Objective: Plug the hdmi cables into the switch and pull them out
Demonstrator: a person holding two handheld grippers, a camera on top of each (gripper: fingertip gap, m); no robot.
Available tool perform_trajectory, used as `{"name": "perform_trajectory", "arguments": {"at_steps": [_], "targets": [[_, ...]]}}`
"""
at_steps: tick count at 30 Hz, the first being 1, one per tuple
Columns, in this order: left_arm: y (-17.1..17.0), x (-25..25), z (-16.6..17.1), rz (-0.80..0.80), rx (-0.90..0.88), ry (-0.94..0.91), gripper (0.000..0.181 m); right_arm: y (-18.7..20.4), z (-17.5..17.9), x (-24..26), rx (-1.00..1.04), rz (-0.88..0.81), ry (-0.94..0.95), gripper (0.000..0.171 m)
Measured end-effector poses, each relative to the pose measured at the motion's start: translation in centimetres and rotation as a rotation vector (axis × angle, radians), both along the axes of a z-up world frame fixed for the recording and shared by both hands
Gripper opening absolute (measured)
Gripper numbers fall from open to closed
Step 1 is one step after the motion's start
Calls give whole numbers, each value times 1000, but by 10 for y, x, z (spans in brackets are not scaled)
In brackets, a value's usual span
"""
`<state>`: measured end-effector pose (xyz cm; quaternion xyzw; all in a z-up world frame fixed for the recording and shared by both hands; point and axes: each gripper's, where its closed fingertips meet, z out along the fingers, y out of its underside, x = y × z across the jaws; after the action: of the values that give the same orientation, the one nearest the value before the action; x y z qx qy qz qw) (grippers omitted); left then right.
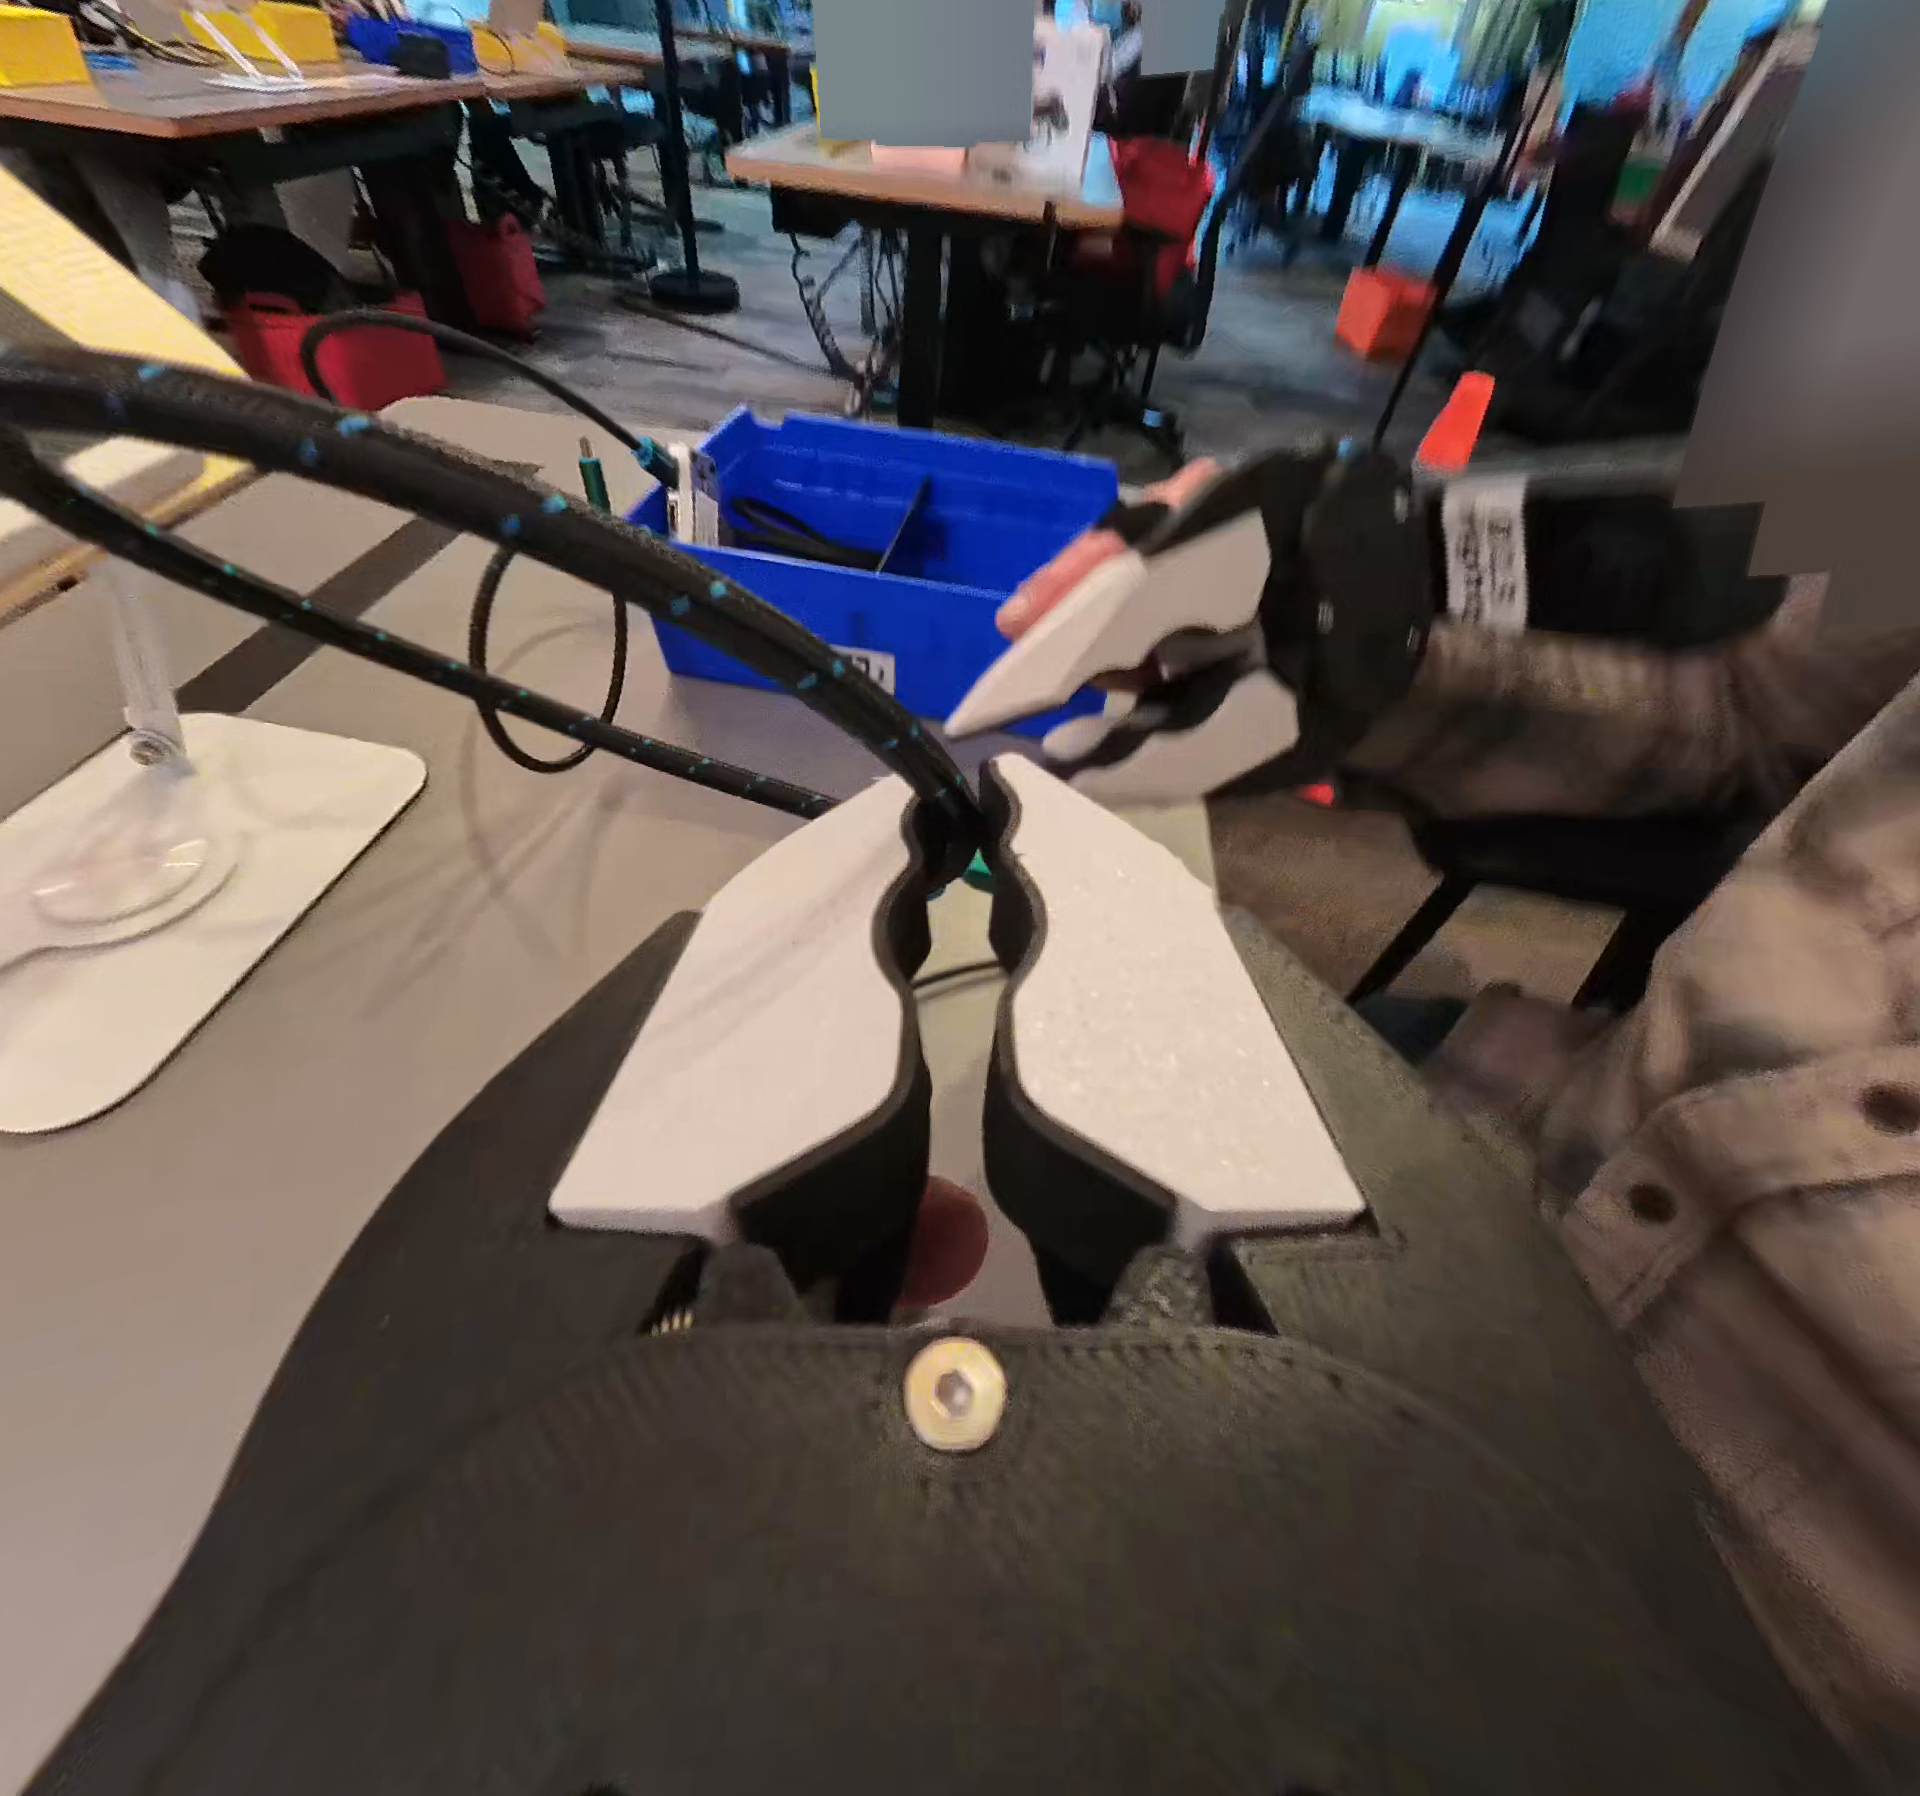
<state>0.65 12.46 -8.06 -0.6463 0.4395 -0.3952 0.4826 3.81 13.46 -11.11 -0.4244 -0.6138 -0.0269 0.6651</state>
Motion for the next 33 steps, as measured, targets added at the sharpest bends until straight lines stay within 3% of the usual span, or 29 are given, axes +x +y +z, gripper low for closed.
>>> {"name": "perform_trajectory", "arguments": {"at_steps": [5, 11, 22, 33], "targets": [[-20, 10, -12, -81, 137, 181, 5, -18, 24, -3, -363, 174, 223, 9], [-46, 19, -19, -193, 257, 292, 6, -37, -7, -16, -670, 301, 146, 14], [-79, 27, -38, -347, 375, 459, 6, -70, -31, -21, -860, 461, 23, 2], [-58, 12, -28, -216, 488, 519, 6, -38, -3, -29, -1048, 389, 386, 0]]}}
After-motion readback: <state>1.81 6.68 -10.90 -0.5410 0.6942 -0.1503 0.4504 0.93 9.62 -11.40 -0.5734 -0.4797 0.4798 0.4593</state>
